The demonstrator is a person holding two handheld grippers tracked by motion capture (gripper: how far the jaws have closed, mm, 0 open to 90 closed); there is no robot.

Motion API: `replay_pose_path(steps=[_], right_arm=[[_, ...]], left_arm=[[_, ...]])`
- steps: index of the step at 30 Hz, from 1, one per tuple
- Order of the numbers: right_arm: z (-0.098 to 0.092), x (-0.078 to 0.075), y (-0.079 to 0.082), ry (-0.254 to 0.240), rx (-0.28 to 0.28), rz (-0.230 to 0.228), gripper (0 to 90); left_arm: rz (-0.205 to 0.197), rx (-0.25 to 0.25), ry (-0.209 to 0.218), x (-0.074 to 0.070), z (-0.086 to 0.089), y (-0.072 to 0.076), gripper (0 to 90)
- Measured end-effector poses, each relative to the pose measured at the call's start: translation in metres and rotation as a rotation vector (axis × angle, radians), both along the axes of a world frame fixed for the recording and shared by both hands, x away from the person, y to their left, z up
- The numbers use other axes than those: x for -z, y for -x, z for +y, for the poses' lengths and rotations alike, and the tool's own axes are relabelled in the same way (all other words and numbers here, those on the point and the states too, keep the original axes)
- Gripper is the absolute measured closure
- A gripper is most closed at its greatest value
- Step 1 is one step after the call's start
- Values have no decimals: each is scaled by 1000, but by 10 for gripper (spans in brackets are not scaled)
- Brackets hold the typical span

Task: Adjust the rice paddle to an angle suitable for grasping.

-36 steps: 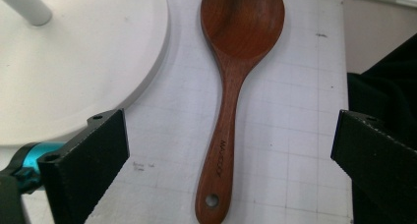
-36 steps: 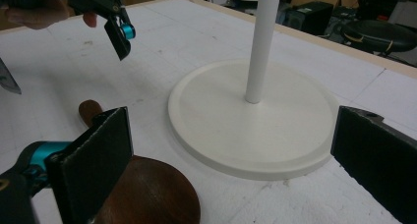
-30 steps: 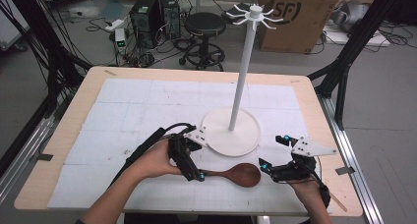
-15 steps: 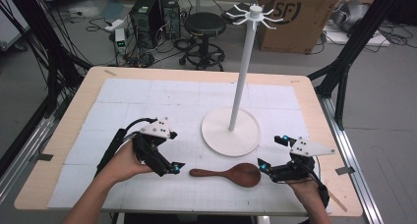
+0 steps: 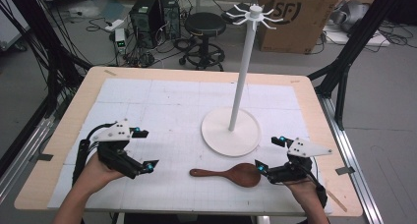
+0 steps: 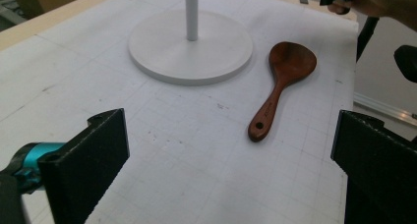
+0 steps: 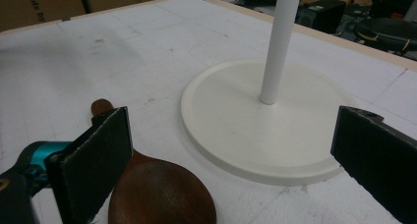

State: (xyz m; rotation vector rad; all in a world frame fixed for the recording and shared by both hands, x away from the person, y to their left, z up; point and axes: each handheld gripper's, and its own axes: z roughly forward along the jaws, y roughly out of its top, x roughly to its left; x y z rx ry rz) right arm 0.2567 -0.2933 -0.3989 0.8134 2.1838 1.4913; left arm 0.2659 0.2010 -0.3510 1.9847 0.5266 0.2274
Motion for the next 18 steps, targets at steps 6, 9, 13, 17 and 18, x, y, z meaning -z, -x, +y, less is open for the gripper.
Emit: replay_pose_path(steps=[6, 9, 13, 17, 18], right_arm=[[1, 0, 0, 0, -1, -1, 10], [3, -1, 1, 1, -8, -3, 10], [3, 0, 0, 6, -13, -3, 10], [3, 1, 0, 5, -11, -4, 10], [3, 0, 0, 1, -9, 2, 10]], left_arm=[[-30, -66, 25, 4, 25, 9, 17], [-35, -83, 41, 7, 35, 10, 17], [-34, -117, 32, 13, 44, 12, 17], [-31, -128, 28, 18, 50, 11, 17], [-31, -128, 33, 19, 51, 11, 17]])
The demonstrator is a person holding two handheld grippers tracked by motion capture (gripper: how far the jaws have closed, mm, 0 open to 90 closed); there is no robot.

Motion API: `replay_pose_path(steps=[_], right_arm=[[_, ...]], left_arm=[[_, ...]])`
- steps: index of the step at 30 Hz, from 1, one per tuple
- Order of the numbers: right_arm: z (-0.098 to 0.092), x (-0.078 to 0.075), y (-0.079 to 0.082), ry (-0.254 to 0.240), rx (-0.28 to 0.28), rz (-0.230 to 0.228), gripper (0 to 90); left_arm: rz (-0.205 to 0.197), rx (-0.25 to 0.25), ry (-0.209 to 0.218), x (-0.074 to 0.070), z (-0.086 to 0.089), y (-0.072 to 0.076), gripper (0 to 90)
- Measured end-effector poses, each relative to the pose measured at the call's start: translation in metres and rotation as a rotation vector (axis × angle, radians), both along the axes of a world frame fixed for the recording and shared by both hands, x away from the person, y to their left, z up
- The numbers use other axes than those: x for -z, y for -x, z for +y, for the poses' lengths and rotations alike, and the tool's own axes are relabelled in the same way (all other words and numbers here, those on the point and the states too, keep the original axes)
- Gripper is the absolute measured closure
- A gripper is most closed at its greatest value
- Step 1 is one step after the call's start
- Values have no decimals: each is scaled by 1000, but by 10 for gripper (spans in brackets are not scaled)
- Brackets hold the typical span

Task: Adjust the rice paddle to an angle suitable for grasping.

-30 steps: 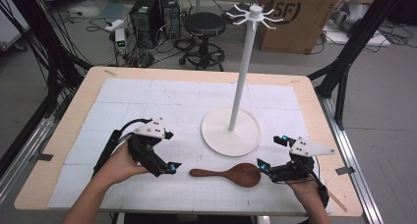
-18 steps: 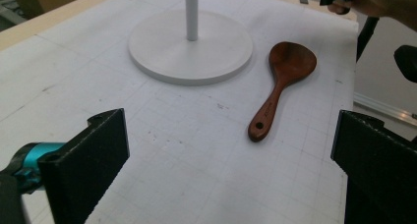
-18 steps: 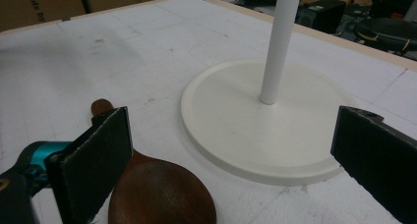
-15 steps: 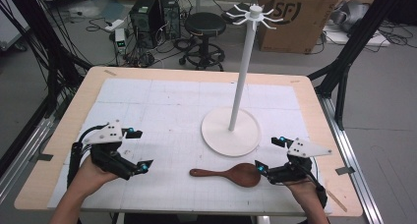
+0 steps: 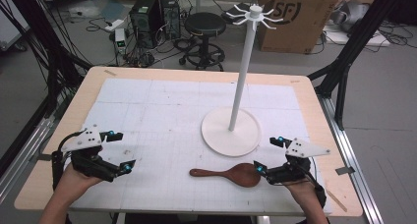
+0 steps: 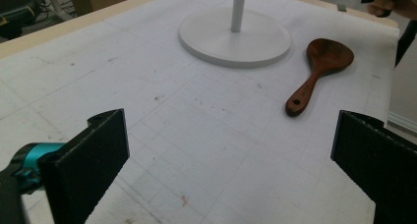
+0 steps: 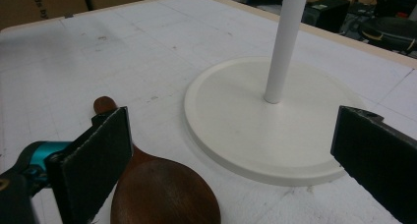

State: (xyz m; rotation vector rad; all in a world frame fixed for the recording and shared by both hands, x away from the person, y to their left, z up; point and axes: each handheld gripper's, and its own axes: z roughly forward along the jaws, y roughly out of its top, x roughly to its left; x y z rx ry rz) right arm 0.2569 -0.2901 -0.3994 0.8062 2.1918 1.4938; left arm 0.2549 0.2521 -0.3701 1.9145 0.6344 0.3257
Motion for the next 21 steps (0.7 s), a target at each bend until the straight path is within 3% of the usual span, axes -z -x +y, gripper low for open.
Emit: replay_pose_path(steps=[7, 21], right_arm=[[3, -3, 0, -9, -15, -13, 10], [8, -1, -3, -4, -58, -8, 11]], left_arm=[[2, 10, 18, 2, 6, -5, 16], [22, 20, 14, 5, 6, -6, 17]])
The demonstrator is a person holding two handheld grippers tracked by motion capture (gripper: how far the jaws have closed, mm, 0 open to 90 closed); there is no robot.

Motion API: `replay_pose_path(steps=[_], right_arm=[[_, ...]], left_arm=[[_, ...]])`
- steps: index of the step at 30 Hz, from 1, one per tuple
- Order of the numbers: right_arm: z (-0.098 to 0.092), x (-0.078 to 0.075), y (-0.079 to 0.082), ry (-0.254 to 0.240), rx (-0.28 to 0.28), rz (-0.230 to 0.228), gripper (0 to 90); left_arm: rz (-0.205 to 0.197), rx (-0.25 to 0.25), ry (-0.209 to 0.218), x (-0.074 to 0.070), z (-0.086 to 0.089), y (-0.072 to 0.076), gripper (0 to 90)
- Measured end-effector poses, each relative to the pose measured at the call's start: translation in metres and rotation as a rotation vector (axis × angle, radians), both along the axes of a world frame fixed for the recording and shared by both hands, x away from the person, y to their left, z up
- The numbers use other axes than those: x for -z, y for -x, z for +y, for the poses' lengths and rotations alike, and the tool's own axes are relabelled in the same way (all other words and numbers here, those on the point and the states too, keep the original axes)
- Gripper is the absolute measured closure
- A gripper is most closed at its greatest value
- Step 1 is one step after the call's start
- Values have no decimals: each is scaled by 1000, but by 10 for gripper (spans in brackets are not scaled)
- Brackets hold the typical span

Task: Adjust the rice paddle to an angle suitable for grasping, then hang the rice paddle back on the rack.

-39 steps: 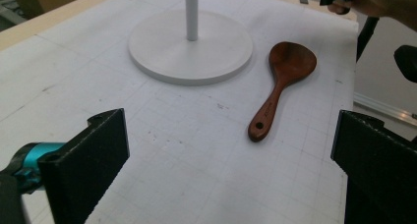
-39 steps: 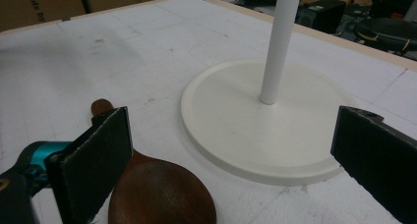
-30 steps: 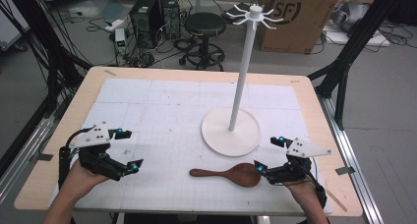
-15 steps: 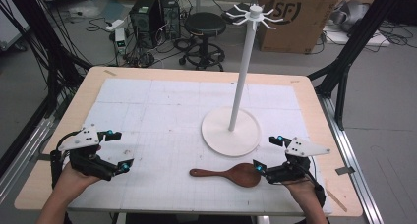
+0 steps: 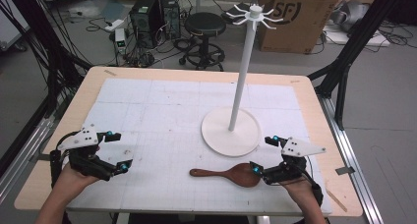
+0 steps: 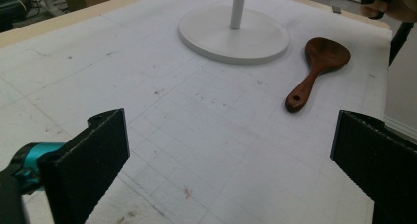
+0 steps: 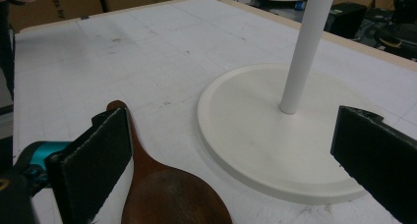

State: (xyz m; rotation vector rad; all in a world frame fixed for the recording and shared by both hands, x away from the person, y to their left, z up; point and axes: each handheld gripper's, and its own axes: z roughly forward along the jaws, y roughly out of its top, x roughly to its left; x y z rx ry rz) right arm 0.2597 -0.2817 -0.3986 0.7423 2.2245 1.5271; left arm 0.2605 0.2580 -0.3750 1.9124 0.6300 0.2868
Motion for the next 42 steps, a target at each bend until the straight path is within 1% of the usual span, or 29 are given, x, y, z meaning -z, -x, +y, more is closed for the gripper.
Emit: replay_pose_path(steps=[2, 4, 7, 9, 11, 12, 13, 15, 19, 23, 25, 28, 33, 37, 40, 42], right_arm=[[-1, 0, 1, -3, -6, 0, 10], [-2, -1, 2, -2, -8, 0, 10], [-3, -3, 3, -12, -27, -7, 11], [-4, -3, 4, -19, -50, -13, 11], [-4, -4, 3, -17, -70, -22, 10], [-4, -4, 3, -19, -75, -24, 10], [-3, -4, 3, -18, -79, -18, 11], [-3, -6, 2, -9, -82, -16, 11], [-1, -8, 3, -11, -98, -9, 11], [3, -9, 1, 7, -127, 0, 11], [4, -9, 0, 16, -146, 6, 11], [5, -10, -3, 34, -182, 17, 11], [7, -16, -8, 57, -238, 22, 11], [10, -19, -12, 86, -283, 46, 11], [12, -19, -14, 119, -315, 67, 11], [12, -19, -16, 123, -334, 80, 11]], left_arm=[[0, 5, 3, 0, -2, 0, 17], [-3, 10, -4, 0, -3, 0, 17], [1, 21, 4, -1, -3, 0, 17], [0, 20, 8, -1, -3, 1, 17], [2, 17, 14, -1, -2, 1, 16], [3, 17, 10, -1, -2, 1, 17], [1, 15, 5, -1, -2, 1, 17], [0, 10, 12, -2, 0, 1, 17], [-1, 1, 10, -2, 1, 5, 17], [-1, -5, -4, -2, 1, 8, 17], [0, -5, -3, -2, 1, 9, 16], [2, -5, -4, -2, 1, 9, 16], [9, -4, -14, 0, 0, 9, 17], [11, -3, -13, 1, 0, 9, 17], [17, -1, -20, 2, 1, 8, 17], [19, -2, -18, 2, 0, 8, 17]])
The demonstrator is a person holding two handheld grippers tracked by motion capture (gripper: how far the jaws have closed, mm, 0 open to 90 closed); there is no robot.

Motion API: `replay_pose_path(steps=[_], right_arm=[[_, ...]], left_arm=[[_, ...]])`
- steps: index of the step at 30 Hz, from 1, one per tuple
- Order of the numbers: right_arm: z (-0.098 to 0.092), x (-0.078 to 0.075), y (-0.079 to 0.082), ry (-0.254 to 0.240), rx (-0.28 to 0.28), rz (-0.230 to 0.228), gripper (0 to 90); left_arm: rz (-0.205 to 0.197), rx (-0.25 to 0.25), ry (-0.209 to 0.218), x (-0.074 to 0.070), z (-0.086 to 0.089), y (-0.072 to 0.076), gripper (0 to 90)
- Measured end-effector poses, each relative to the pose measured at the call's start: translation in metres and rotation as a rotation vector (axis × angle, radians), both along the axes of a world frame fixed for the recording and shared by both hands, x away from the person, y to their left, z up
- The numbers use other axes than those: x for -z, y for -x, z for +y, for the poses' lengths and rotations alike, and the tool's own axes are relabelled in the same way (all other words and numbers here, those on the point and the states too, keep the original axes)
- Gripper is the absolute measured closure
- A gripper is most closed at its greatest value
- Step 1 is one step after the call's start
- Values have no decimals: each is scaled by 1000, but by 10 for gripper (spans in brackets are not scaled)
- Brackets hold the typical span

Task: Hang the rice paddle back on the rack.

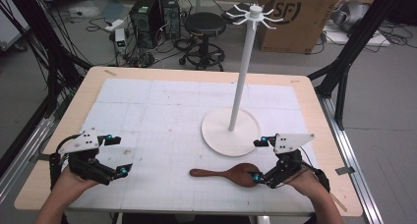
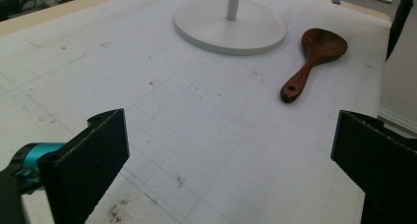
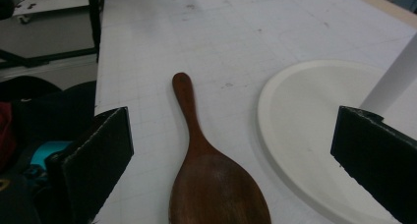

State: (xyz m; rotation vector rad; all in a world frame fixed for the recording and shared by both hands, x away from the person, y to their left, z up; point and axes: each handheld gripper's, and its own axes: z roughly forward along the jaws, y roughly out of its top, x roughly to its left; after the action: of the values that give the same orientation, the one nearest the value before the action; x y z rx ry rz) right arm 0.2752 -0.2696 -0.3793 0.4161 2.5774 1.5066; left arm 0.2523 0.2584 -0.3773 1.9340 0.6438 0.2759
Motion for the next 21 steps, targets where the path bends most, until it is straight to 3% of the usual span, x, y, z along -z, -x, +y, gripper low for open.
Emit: replay_pose_path(steps=[6, 12, 21], right_arm=[[1, -4, -2, 23, -38, 16, 11], [4, -11, -4, 95, -70, 10, 11], [-4, -16, -6, 161, -76, 20, 11]], left_arm=[[0, 5, -2, 0, 0, -1, 17], [4, 6, -7, 2, -1, -2, 17], [11, 2, -11, 3, 0, -2, 16]])
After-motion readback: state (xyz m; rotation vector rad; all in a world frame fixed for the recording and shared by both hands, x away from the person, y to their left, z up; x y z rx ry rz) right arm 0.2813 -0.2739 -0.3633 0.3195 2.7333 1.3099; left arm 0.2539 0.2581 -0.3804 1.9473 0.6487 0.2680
